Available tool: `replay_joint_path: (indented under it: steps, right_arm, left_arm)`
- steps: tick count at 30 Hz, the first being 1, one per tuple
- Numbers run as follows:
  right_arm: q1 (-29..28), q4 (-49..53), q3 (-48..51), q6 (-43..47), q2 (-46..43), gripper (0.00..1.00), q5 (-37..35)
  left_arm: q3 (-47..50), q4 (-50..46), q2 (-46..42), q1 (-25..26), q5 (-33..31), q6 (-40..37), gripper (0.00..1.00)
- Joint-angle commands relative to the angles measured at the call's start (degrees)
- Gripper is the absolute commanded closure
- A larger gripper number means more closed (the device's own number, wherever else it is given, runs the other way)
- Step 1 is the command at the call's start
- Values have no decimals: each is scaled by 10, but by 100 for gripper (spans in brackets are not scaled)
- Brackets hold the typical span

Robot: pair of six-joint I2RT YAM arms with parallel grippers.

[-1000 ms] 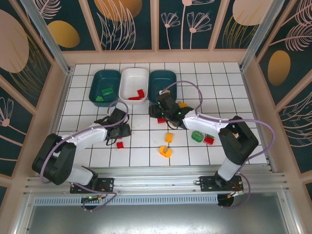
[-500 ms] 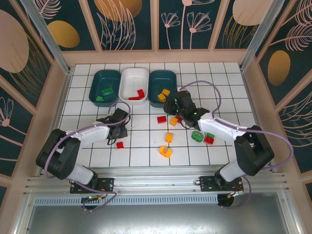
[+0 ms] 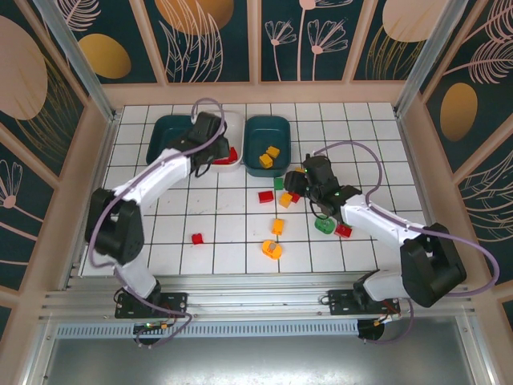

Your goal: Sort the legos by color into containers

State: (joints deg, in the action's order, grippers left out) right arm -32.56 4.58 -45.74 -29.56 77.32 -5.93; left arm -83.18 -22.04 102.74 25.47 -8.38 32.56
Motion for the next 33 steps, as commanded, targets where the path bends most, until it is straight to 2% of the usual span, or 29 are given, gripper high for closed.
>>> replay_joint_path:
  steps: [1,6,10,12,14,15,21,23,30,33]
  right_arm:
    - [1,22,14,-9,9,40,19]
    - [-5,11,38,-8,18,33,26]
    - [-9,3,36,-20,31,29,32]
    - [-12,13,24,-36,53,28,25]
    - [-20,28,12,-67,77,28,6]
    - [-25,30,6,-78,90,28,1]
    - [-59,39,-38,-114,134,30,-36]
    - [-61,42,-49,-121,143,31,-46]
    - [-61,71,-90,-139,195,36,-59]
    - [-63,77,-108,-142,215,40,-49]
  left_arm:
    - [-70,-24,107,-36,54,-10,87]
    - [-175,-47,201,-52,62,-16,83]
    - [-230,-68,239,-54,60,-29,73]
    - [-242,-76,247,-55,68,-30,63]
    - [-237,-78,241,-56,69,-29,45]
    - [-228,-74,232,-56,69,-28,38]
    - [-127,-20,120,-56,76,-7,8]
    - [-72,8,69,-56,85,2,3]
    - [128,88,-107,-56,114,28,1]
    - [211,119,-193,-56,86,34,2]
